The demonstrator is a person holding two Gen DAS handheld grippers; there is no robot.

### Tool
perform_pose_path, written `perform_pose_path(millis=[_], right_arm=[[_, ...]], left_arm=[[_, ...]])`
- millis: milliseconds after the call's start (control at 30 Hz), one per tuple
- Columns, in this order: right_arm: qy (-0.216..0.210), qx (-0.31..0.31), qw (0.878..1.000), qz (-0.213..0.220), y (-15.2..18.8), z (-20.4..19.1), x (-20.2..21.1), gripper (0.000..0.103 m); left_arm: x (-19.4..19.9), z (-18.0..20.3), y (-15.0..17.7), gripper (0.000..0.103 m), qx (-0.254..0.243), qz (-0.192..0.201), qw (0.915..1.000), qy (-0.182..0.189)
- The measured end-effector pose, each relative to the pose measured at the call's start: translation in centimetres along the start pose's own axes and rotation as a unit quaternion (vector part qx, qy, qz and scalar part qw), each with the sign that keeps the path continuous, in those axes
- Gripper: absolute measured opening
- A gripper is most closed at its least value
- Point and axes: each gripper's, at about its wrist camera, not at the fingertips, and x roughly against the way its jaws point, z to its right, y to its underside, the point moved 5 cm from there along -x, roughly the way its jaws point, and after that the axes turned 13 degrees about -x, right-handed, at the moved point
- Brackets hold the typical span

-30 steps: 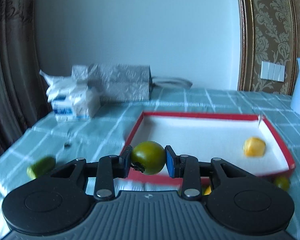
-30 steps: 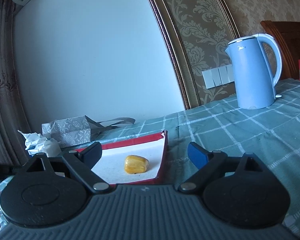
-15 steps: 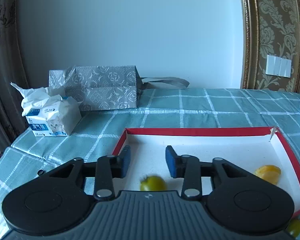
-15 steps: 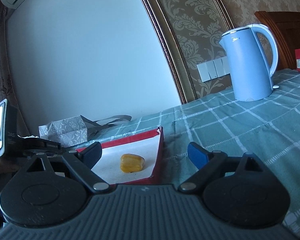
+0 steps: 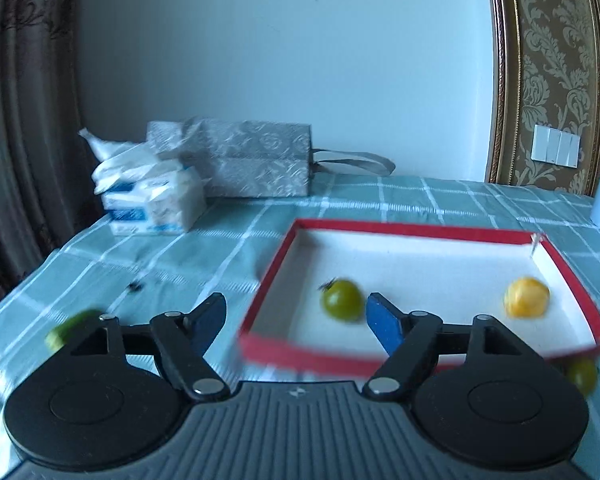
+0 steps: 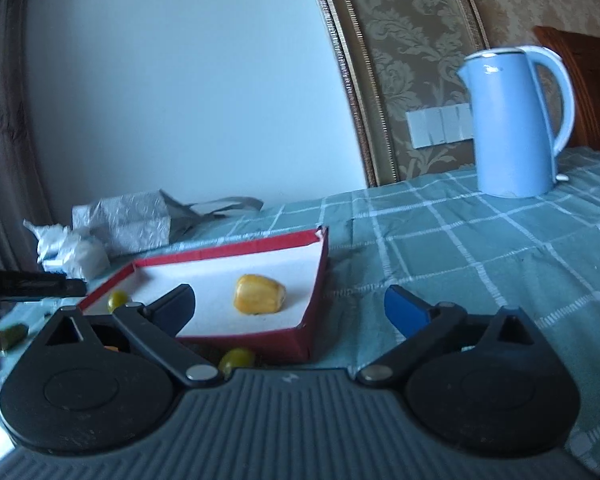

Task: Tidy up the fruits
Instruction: 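Carry the green tomato into the red tray and open the left gripper, then grasp the cucumber chunk with the right gripper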

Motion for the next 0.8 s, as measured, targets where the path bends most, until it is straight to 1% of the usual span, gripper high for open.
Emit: perform_pose_path(millis=[133,267,333,400,467,500,533,567,600,667,733,800], right_arm=[[0.000,0.024,1.000,0.010,0.2,-0.6,0.6,0.103],[-0.004,0.010,1.000,0.010,0.2,-0.8,1.4,0.103],[0.001,0.015,1.000,0.009,0.5,-1.3,1.8,0.103],[-0.002,0.027,1.000,0.003,1.1,-2.2,2.2,0.103],[0.006,0.048,0.999,0.001,1.9,-3.3,2.5,0.103],[0.009,0.061,0.998,0.002,2.3,-3.9,2.7,0.101],[0.010,0.073,0.997,0.000,2.7,-4.5,2.8,0.097],[0.013,0.084,0.996,-0.004,3.1,-5.0,2.8,0.095],[0.016,0.093,0.995,-0.008,3.5,-5.5,2.8,0.094],[0.026,0.111,0.993,-0.013,4.3,-6.3,2.6,0.094],[0.032,0.128,0.991,-0.024,4.9,-7.0,2.3,0.087],[0.038,0.134,0.990,-0.029,5.3,-7.6,2.1,0.085]], left_arm=[[2.3,-1.4,3.2,0.077,0.024,-0.004,0.9997,-0.003],[2.9,-2.2,5.5,0.079,0.037,-0.011,0.9992,0.003],[3.0,-2.6,6.2,0.079,0.052,-0.008,0.9986,0.005],[3.0,-2.9,6.4,0.079,0.057,-0.001,0.9984,-0.001],[3.0,-3.2,6.6,0.079,0.065,0.004,0.9979,-0.006],[3.0,-3.3,6.7,0.079,0.071,0.004,0.9975,-0.001],[3.0,-3.4,6.7,0.079,0.077,0.006,0.9970,0.003],[3.0,-3.6,6.7,0.079,0.082,0.009,0.9966,0.000],[3.1,-3.7,6.7,0.079,0.085,0.013,0.9963,-0.004],[3.1,-3.8,6.7,0.080,0.088,0.016,0.9960,0.002],[3.1,-3.8,6.7,0.080,0.090,0.015,0.9958,0.005],[3.0,-3.8,6.7,0.080,0.093,0.015,0.9956,0.010]])
